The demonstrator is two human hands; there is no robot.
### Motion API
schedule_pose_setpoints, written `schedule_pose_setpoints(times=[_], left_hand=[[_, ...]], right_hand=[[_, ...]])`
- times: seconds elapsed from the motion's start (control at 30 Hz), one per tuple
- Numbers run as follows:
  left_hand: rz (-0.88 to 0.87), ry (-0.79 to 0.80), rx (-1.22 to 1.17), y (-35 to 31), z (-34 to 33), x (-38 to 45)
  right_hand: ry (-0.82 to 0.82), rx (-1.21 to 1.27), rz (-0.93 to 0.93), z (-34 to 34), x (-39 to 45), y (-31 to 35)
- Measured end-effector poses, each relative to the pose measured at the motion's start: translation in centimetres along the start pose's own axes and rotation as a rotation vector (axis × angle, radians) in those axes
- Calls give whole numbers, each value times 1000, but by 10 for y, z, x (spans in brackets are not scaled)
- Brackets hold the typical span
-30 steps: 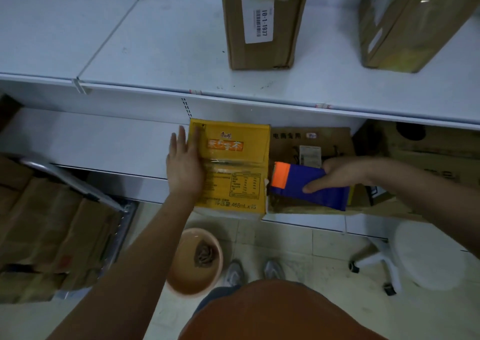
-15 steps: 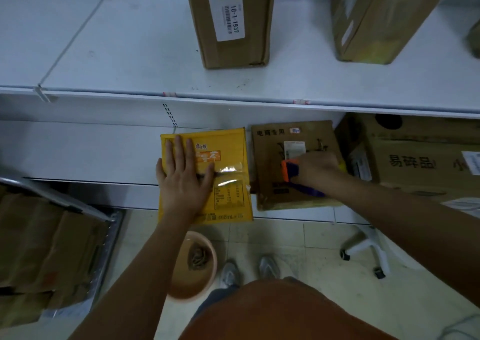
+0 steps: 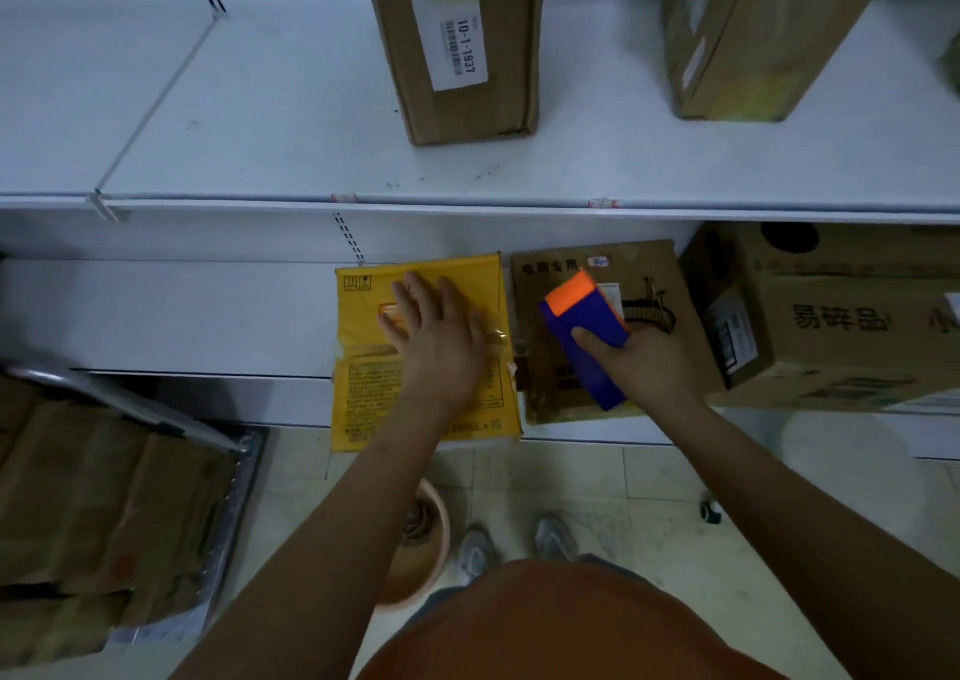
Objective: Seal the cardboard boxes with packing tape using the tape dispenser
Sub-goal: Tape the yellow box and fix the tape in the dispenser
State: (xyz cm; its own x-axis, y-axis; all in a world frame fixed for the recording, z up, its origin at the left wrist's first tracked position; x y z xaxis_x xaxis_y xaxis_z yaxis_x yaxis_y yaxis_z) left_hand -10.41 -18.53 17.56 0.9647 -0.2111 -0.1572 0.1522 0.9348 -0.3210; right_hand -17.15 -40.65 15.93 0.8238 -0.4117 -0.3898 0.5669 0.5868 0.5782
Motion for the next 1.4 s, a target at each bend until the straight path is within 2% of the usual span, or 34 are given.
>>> schedule_pose_setpoints(times=[0.13,0.27,0.33,0.47,0.63,0.7,0.77,0.8,0.87,0.93,0.97,1.07,1.27,1.4], left_hand=[[103,63,119,-26,-14,1],[135,68,81,-41,-17,0],[78,70,99,-42,-19,-7],[-177,74,167,-17,-24,-22],[-339,24,231,1,-31,-31],[-409,-34,90,9,-28,-29],[-396,-66,-235,17,-14,-23],[-327,-44,-412,18,-4,-22],[-101,101,-693,10,23,-22],[106,271,-866,-1,48,-25],[140,338,-910,-3,55,-27],[6,521,-938,-4,70,-30],[-36,602,-1107,0,63,-21],[16,739,-1172,7,53,-15]], right_hand=[[-36,85,-53,1,-13,-7],[-40,174,-81,2,-24,-15],[-47,234,-88,4,-29,-17],[-41,340,-86,10,-39,-8],[-1,647,-46,12,-54,14],[50,751,-60,11,-60,21],[114,795,-68,10,-66,25],[147,798,-65,9,-71,27],[188,767,-35,3,-81,28],[181,695,5,-5,-92,30],[172,663,31,-8,-96,31],[172,609,98,-17,-108,33],[113,556,136,-31,-119,28],[84,526,136,-36,-124,25]])
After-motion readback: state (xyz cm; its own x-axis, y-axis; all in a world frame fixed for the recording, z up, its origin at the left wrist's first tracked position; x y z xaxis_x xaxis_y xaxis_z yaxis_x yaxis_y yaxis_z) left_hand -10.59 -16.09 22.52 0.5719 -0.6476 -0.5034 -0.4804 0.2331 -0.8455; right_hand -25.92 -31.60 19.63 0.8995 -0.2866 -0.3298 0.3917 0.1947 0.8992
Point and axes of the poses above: each hand's wrist, its own x-axis towards the middle knuckle, its own z-axis out of the back of the hand, y = z × x, the point moved 1 cm from there along x, towards the middle knuckle, and after that the axes turned 1 degree about -z, right-handed, at the moved point
